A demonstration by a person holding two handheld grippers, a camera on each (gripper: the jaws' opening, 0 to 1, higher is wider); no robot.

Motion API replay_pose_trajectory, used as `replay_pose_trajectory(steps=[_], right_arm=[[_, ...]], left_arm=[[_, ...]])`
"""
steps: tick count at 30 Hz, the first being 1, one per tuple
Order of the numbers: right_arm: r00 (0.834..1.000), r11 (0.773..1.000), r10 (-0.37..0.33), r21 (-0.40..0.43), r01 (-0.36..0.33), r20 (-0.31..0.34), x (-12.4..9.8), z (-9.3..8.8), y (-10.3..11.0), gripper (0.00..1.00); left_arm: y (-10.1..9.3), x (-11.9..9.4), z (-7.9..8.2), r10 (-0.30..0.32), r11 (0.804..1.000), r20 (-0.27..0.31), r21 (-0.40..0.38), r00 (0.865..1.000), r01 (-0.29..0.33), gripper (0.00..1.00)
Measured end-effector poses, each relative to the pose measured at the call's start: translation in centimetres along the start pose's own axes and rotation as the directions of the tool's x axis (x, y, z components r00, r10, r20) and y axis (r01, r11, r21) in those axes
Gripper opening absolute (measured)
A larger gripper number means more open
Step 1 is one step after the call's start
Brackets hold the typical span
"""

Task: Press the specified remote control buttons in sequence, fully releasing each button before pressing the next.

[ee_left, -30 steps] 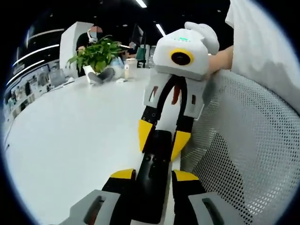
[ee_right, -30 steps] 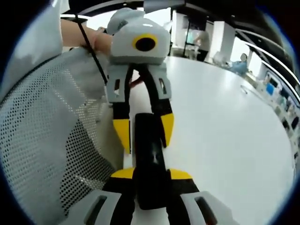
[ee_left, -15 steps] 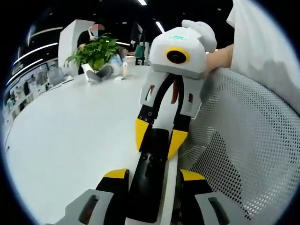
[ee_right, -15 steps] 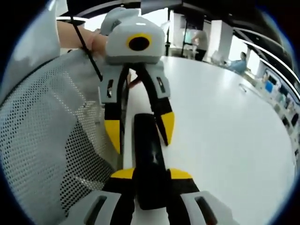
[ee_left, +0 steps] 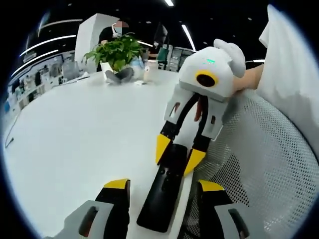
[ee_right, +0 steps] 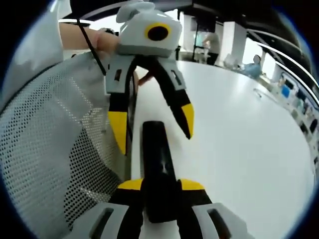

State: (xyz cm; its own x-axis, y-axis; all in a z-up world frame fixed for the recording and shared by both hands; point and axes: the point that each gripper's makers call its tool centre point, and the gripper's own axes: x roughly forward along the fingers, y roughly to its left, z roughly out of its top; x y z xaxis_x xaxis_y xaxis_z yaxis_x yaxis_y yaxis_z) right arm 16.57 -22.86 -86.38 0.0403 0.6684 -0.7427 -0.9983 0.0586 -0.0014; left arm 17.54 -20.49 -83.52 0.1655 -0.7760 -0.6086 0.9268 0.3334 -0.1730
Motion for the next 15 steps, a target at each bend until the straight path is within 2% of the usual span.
replay_pose_trajectory(steps=[3,6,15], right_arm=[[1.000,1.000,0.000,0.002,0.000,0.001,0.0,0.0,0.0,0.22],[1.000,1.000,0.002,0.005,-0.002,0.005,0.0,0.0,0.0,0.22],[1.000,1.000,0.005,0.005,-0.005,0.008,0.0,-0.1,0.0,0.22]], left_arm=[[0.1,-0.4,0.1,0.018,0.999,-0.026,0.034,1.000,-0.017,0.59],[-0.1,-0.9,0.7,0.023,0.999,-0.027,0.049,0.999,-0.022,0.59],[0.9,-2.5,2.4,0.093,0.995,0.034,0.035,0.995,-0.094,0.62]])
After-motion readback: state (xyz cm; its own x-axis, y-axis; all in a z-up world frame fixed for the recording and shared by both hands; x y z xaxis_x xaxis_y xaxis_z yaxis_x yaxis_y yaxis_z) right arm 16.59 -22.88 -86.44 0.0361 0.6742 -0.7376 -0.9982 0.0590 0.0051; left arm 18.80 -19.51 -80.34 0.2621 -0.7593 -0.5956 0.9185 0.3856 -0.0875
